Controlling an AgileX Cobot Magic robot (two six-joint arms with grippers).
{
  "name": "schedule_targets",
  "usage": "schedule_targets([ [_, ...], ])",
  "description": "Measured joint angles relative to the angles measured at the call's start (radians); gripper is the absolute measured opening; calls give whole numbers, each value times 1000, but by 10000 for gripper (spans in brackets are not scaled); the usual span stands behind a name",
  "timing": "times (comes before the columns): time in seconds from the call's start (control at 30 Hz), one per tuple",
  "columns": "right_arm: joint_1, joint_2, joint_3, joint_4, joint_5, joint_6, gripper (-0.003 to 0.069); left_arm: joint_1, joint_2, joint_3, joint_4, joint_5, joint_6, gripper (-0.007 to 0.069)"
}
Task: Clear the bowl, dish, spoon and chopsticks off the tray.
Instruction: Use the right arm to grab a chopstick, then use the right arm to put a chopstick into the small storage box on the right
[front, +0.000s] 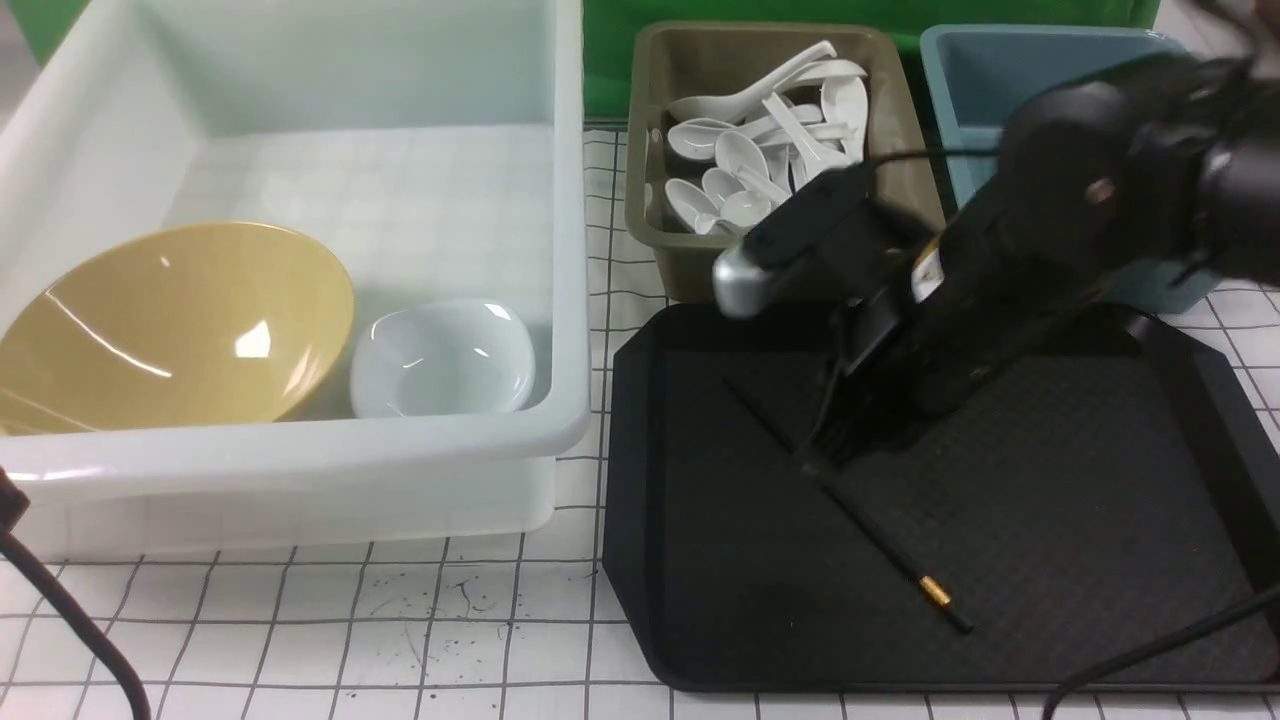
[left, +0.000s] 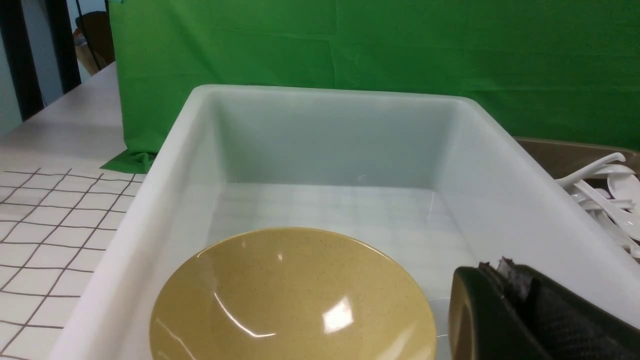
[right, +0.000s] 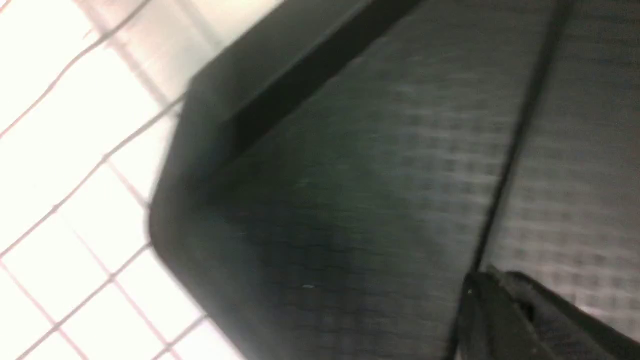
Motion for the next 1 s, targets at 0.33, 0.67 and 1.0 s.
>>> schedule_targets([
  [0.33,-56,239,0,-3,21,5,273,0,0,0,0,0,0,-6],
  [0.67,-41,259,1,-6,49,-47,79,0,0,0,0,0,0,-6],
  [1.0,-155,-96,-31,-140,-248,-66,79,0,0,0,0,0,0,-6],
])
